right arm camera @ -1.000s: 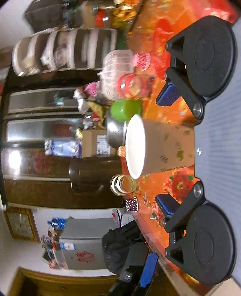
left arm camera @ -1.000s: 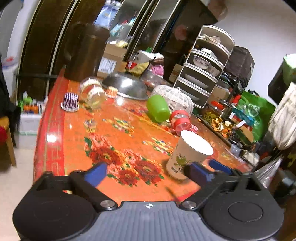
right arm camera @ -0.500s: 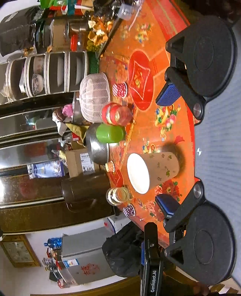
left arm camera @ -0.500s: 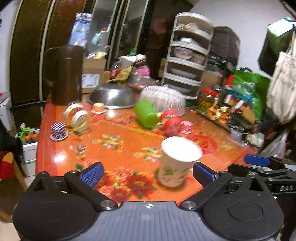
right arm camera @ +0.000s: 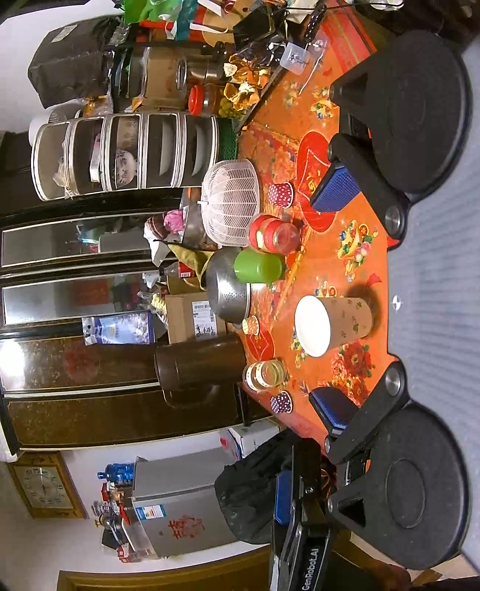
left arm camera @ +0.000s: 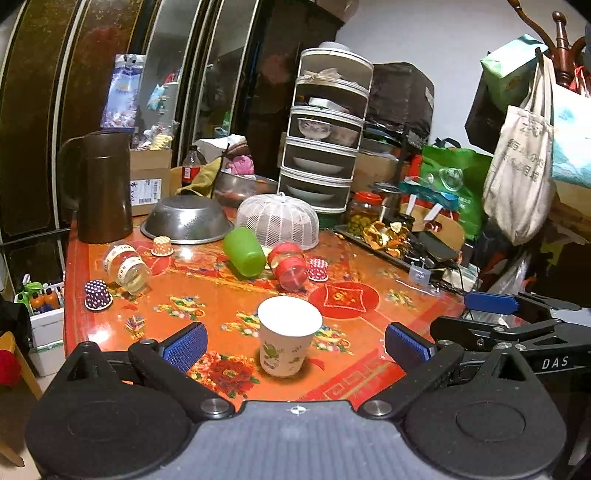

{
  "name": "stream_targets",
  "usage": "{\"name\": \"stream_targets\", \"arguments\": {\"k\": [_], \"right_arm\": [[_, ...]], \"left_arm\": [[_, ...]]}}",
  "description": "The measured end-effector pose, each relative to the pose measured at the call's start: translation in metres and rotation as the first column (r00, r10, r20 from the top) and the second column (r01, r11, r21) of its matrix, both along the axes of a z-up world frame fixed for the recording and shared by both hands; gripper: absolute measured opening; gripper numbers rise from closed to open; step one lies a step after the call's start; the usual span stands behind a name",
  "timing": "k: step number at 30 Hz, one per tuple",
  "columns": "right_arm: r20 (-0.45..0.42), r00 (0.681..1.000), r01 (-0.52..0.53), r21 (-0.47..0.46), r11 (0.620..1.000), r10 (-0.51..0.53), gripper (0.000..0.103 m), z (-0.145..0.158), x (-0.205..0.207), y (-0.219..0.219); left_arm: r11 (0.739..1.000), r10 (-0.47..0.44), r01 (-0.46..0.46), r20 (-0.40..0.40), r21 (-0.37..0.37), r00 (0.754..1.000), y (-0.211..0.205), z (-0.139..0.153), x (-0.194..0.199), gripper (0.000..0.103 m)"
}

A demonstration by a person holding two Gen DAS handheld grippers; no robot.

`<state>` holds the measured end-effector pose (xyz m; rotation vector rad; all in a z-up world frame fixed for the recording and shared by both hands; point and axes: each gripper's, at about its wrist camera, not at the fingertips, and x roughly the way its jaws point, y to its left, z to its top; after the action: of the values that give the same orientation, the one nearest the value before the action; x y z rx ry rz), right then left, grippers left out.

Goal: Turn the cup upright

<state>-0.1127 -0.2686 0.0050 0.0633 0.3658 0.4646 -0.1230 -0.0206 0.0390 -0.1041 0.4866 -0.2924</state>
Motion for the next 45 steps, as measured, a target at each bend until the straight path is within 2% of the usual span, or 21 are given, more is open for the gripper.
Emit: {"name": "stream_targets", "arguments": {"k": [4,12,45], "right_arm": [[0.002,1.0,-0.007,0.043,0.999,0.007,0.102,-0.008,0.003,-0.005],[-0.049,0.999,-0.013,0.021,1.0,0.014,0.102,-0.021,0.013,-0.001],[-0.035,0.999,-0.034,0.009,0.999,0.035,0.102,-0.019,0.009,0.003]], "left_arm": [[1.0,0.009,-0.009,-0.007,0.009,1.0,0.005,-0.003,0.006,0.103],[0.999,0.035,-0.035,-0.033,-0.001,0.999,0.013,-0.015,0.014,0.103],[0.999,0.049,-0.049,-0.057,0.004,0.997,0.01,-0.021,0.015,0.103]]}}
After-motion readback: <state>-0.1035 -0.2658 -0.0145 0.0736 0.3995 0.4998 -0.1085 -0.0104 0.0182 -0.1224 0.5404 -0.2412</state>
